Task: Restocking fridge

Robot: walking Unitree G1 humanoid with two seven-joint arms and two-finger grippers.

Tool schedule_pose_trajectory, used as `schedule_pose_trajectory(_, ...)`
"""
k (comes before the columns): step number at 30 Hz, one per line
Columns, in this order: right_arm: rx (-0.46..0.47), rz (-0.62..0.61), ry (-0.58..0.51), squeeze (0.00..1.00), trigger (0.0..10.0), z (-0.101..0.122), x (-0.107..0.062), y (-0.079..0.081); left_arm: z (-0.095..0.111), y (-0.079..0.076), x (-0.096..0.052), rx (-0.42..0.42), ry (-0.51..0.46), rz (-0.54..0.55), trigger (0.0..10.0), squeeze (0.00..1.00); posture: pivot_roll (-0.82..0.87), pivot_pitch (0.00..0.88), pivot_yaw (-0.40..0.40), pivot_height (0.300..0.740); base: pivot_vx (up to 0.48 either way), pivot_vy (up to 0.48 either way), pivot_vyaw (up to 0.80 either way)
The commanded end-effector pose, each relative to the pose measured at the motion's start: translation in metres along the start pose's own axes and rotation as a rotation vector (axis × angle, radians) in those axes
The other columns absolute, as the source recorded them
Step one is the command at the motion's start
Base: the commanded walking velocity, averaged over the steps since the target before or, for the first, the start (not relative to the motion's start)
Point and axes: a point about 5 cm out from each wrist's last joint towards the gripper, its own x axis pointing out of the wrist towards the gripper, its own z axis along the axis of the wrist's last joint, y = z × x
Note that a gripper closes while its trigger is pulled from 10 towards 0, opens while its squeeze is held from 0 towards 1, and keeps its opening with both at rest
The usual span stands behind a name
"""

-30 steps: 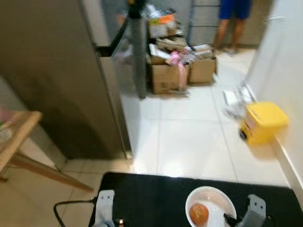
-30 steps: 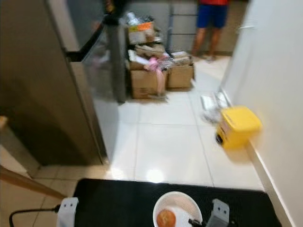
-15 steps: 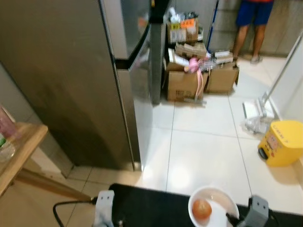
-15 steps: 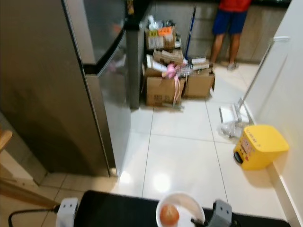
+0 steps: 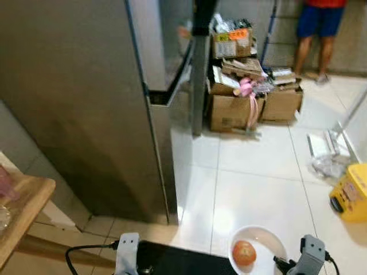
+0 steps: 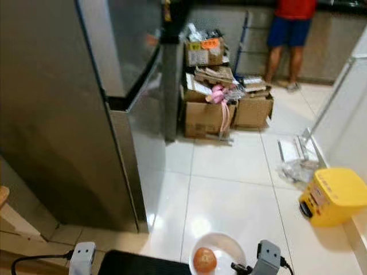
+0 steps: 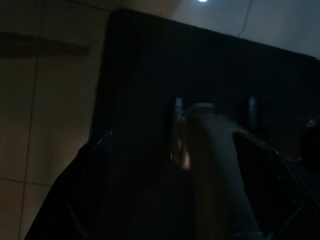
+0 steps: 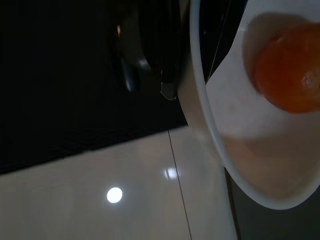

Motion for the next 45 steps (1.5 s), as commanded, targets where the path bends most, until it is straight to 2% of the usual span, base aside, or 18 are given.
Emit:
schedule_pose_trajectory(1,0.005,-0.001,0.006,0.0,10.0,-0.0019,-0.001,-0.0017,0.0025,-0.0006,0.0002,0.003,-0.011,0.002,10.0,0.0,-0.04,0.0,-0.006,0.74,0.0,0.0,0.0)
schedule_pose_trajectory(9,0.004,0.002,0.004,0.0,10.0,-0.0006,-0.0009,-0.0019,0.004,-0.0011,0.0004,0.011,-0.013,-0.004,10.0,0.0,-0.04,0.0,-0.005,0.74,0.0,0.0,0.0)
schedule_pose_trajectory(19,0.033,0.033,0.002,0.0,10.0,-0.0022,-0.0013,-0.0007,0.0039,-0.0022,0.0004,0.01,-0.015,-0.011,10.0,0.0,-0.04,0.0,-0.004,0.74,0.0,-0.345,0.0)
schedule_pose_trajectory(37,0.018,0.041,0.012,0.0,10.0,-0.0029,-0.0024,-0.0028,0.003,-0.0039,0.0005,0.004,-0.015,-0.021,10.0,0.0,-0.04,0.0,-0.007,0.74,0.0,-0.385,0.76)
schedule_pose_trajectory(45,0.015,0.014,0.016,0.0,10.0,-0.004,-0.0035,-0.0063,0.0017,-0.0046,0.0005,0.005,-0.012,-0.023,10.0,0.0,-0.04,0.0,-0.009,0.74,0.0,-0.38,0.06)
